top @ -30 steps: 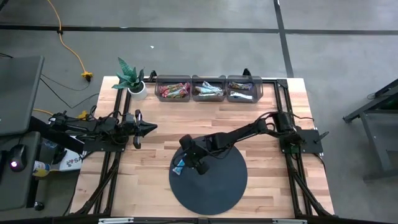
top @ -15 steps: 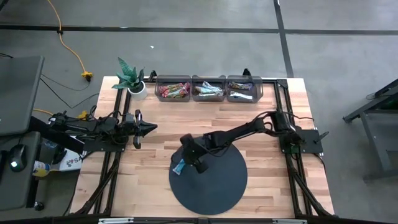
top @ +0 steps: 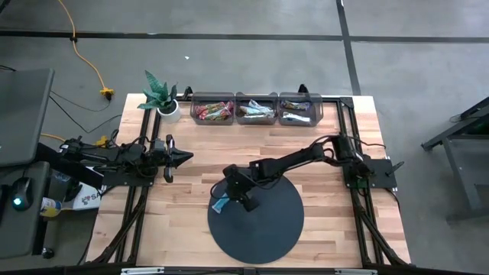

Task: Pick and place Granola Bars by type
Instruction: Put the blue granola bar into the right black bin

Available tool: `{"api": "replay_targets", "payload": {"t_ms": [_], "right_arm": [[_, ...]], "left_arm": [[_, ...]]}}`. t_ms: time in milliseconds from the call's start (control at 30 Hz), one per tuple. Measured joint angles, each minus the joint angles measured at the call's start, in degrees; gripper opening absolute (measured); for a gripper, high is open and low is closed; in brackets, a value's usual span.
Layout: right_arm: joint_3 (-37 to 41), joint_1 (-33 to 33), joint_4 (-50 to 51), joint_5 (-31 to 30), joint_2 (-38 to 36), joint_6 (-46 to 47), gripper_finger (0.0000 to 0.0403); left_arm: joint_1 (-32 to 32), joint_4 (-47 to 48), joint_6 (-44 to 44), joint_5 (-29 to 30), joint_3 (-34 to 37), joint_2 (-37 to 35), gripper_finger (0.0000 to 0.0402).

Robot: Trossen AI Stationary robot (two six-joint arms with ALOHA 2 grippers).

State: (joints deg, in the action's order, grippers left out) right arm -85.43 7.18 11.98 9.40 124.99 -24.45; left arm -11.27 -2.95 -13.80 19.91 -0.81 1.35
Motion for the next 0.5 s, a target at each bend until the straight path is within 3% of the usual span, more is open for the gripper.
{"api": "replay_targets", "payload": {"t_ms": [500], "right_arm": [[0.0, -1.2, 2.5, 0.8, 0.4, 1.0, 0.0191]], "left_arm": [[0.0, 0.0, 0.0, 0.0, 0.0, 0.0, 0.0001]]}}
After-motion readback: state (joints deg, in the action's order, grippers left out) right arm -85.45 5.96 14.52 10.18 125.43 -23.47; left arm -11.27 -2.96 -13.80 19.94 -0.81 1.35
